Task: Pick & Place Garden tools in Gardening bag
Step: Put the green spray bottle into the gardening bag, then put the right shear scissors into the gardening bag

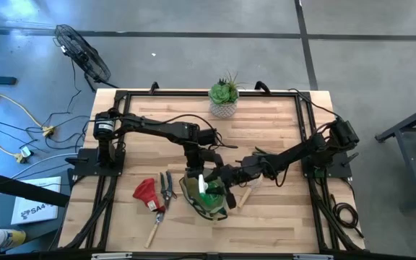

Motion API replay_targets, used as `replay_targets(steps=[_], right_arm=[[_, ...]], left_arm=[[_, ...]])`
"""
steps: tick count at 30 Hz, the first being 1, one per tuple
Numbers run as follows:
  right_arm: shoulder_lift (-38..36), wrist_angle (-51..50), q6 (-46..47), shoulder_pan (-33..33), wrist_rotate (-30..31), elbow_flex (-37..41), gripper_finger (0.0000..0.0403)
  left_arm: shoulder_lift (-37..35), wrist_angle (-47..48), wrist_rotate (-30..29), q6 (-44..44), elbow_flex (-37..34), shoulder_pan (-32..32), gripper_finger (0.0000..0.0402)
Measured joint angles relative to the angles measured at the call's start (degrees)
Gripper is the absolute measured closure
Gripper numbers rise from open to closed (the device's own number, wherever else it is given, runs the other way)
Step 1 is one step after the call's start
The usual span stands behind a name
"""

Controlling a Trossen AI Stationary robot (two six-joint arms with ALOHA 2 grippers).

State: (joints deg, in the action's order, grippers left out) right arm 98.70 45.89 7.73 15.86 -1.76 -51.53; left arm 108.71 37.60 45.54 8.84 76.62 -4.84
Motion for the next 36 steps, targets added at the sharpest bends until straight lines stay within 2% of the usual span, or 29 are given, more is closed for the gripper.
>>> replay_targets(steps=[4, 7, 14, 17, 24, 27, 32, 36], right_arm=[[0.00, -0.82, 1.37, 0.28, 0.75, 0.00, 0.0192], [0.00, -0.69, 1.70, 0.34, 0.39, 0.00, 0.0172], [0.00, -1.32, 2.51, 1.49, 0.27, 0.00, 0.0169], [-0.33, -5.53, 4.62, 1.64, 0.37, -0.02, 0.0168], [-1.75, -13.47, 4.61, 3.54, 7.38, -0.02, 0.0168], [-3.80, -16.64, 3.86, 4.77, 10.84, 0.00, 0.0168], [-8.67, -25.81, 3.96, 6.74, 19.93, -0.02, 0.0168], [-11.59, -32.93, 6.11, 7.78, 23.20, -0.02, 0.0167]], left_arm=[[-0.01, 0.00, -0.02, 0.00, 0.00, 0.00, 0.0402], [0.00, 0.00, -0.02, 0.00, 0.00, 0.00, 0.0402], [-0.01, 0.02, -0.04, 0.42, 0.00, 0.00, 0.0402], [0.00, 0.04, -0.04, 0.44, 0.00, 0.00, 0.0402], [0.00, 0.31, -0.04, 0.44, 0.00, 0.00, 0.0402], [0.00, 0.43, -0.07, 0.44, 0.00, 0.00, 0.0402], [-0.02, 0.49, -0.15, 0.46, 0.00, 0.00, 0.0402], [0.00, 0.42, -0.24, 0.61, 0.00, 0.00, 0.0402]])
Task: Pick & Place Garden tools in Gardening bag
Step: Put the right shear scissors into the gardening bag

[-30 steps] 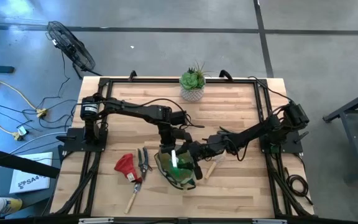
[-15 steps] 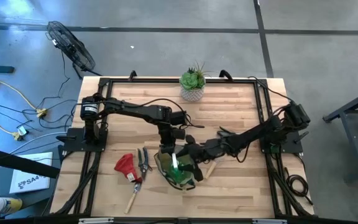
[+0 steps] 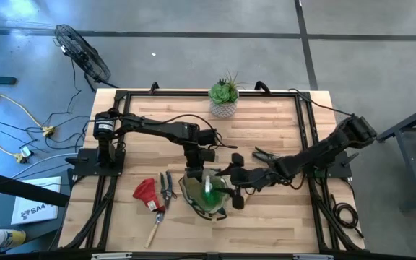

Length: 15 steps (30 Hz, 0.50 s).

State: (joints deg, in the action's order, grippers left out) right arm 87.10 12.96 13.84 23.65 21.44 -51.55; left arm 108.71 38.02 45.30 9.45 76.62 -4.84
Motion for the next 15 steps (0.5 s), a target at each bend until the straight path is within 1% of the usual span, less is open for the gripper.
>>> replay_targets(steps=[4, 8, 11, 15], right_arm=[[-1.24, -3.22, 1.42, 1.05, 1.01, 0.00, 0.0167], [-1.32, -3.16, 1.40, 2.12, 1.15, 0.00, 0.0167], [-1.32, -3.17, 1.40, 2.76, 1.15, 0.00, 0.0167], [-1.32, -3.33, 1.40, 3.13, 1.15, 0.00, 0.0167]], left_arm=[[0.00, -0.11, 0.01, 0.23, 0.00, 0.00, 0.0401], [0.00, -0.14, -0.04, 1.54, 0.00, 0.00, 0.0399], [-0.19, 0.01, -1.41, 1.71, 0.02, 0.00, 0.0399], [-0.22, 3.21, -2.55, 2.87, 1.31, 0.00, 0.0399]])
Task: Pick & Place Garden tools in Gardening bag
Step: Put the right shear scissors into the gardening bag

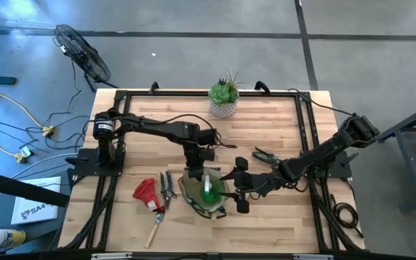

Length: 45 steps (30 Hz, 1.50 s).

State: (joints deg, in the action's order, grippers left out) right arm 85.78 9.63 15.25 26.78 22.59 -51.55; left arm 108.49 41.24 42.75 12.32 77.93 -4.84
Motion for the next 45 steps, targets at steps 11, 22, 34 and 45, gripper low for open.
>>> replay_targets(steps=[11, 22, 34, 45], right_arm=[[0.00, -1.60, 0.20, 0.64, -0.20, 0.00, 0.0167], [0.00, -2.80, 0.20, 1.71, -0.17, 0.00, 0.0167], [0.00, -5.65, 2.75, 1.74, -0.61, 0.00, 0.0167], [0.00, -5.62, 3.17, 2.57, -1.75, 0.00, 0.0167]], left_arm=[[-0.02, 0.27, -4.77, 1.05, 2.42, 0.00, 0.0399], [-0.02, 0.76, -8.72, 2.55, 2.36, -0.02, 0.0398], [-0.02, 0.92, -7.19, 5.00, 2.30, -0.02, 0.0368], [-0.02, 0.83, -8.13, 6.45, 2.29, -0.02, 0.0177]])
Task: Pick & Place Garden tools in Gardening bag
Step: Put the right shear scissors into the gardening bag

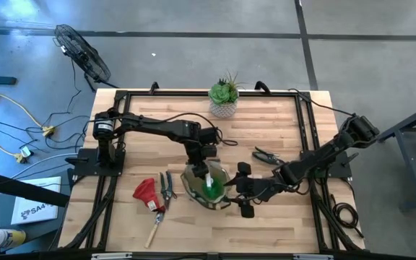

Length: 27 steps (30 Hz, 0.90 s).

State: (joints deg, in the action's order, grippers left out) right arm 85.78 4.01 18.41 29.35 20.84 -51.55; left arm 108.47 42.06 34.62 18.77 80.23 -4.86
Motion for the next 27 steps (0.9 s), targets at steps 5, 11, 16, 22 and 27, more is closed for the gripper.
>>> replay_targets(steps=[5, 11, 16, 22, 27], right_arm=[[0.00, 0.02, -0.07, 0.43, 0.01, 0.00, 0.0167], [0.00, 0.02, -0.18, 0.41, -0.03, 0.00, 0.0167], [0.00, -0.23, -0.17, 0.41, -1.25, 0.00, 0.0167], [0.00, -0.40, -0.22, 0.41, -1.55, 0.00, 0.0167], [0.00, -0.55, -0.69, 0.41, -1.56, 0.00, 0.0167]], left_arm=[[0.00, -0.01, 2.89, 0.02, 0.00, 0.00, 0.0110], [0.00, 0.68, 3.81, 1.02, 1.48, 0.04, 0.0081], [0.00, 5.73, 1.75, 1.03, 4.22, 0.04, 0.0080], [0.00, 12.18, -4.64, 0.67, 7.25, 0.02, 0.0080], [0.00, 15.70, -4.47, -0.47, 9.22, 0.10, 0.0080]])
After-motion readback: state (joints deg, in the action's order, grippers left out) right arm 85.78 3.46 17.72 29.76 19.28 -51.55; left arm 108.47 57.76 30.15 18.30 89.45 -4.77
